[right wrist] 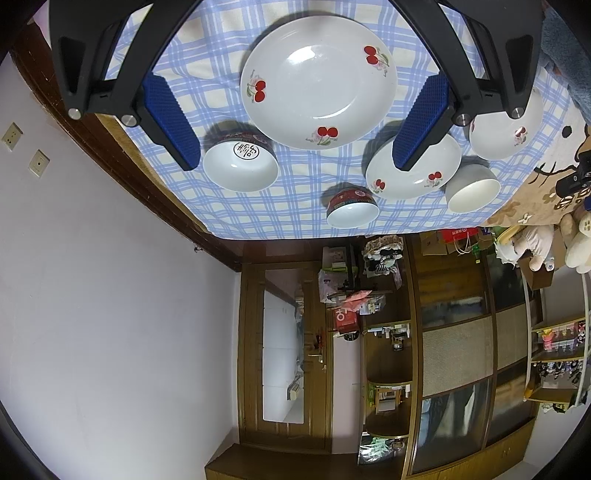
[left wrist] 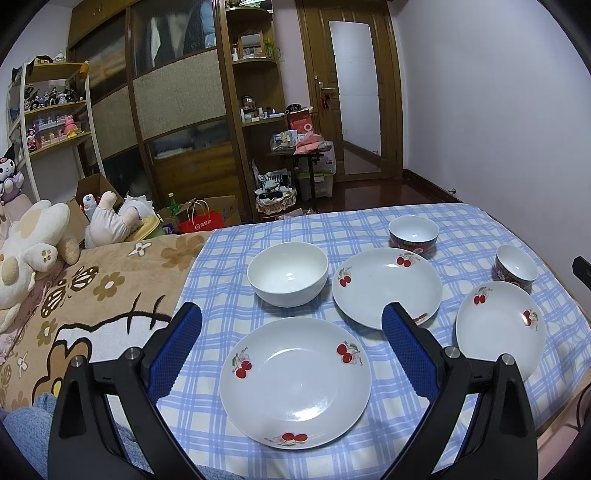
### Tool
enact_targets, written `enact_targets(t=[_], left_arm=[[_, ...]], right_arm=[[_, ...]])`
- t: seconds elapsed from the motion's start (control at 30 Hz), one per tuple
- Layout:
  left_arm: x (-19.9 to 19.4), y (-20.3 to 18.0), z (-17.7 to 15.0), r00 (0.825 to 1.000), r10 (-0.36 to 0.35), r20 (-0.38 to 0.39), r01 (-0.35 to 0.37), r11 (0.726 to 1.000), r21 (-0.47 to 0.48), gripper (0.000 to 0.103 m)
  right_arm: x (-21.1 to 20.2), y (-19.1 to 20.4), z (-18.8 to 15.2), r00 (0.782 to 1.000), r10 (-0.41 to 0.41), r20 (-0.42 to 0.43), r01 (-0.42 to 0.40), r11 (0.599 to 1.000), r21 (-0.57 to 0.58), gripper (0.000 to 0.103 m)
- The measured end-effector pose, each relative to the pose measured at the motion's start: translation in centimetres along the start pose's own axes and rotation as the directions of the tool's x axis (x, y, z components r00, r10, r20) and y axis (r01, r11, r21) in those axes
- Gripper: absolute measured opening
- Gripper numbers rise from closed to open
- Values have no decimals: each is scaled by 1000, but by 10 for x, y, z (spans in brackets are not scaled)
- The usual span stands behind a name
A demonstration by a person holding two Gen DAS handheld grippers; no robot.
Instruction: Organize plates and bowls
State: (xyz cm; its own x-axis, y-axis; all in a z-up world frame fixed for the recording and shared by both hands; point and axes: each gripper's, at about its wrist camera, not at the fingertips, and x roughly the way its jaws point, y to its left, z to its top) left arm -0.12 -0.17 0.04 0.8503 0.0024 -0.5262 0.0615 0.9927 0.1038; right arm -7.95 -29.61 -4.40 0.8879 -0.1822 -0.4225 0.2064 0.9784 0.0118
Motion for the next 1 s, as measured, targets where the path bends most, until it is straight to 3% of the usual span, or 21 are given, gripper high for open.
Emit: enact_targets(t=[1.0], left_arm=[[1, -1, 0, 1000, 0, -3, 0, 1000, 4, 97]], right_arm=[[0, -2, 0, 1000, 1, -1, -1, 1000, 4, 103]])
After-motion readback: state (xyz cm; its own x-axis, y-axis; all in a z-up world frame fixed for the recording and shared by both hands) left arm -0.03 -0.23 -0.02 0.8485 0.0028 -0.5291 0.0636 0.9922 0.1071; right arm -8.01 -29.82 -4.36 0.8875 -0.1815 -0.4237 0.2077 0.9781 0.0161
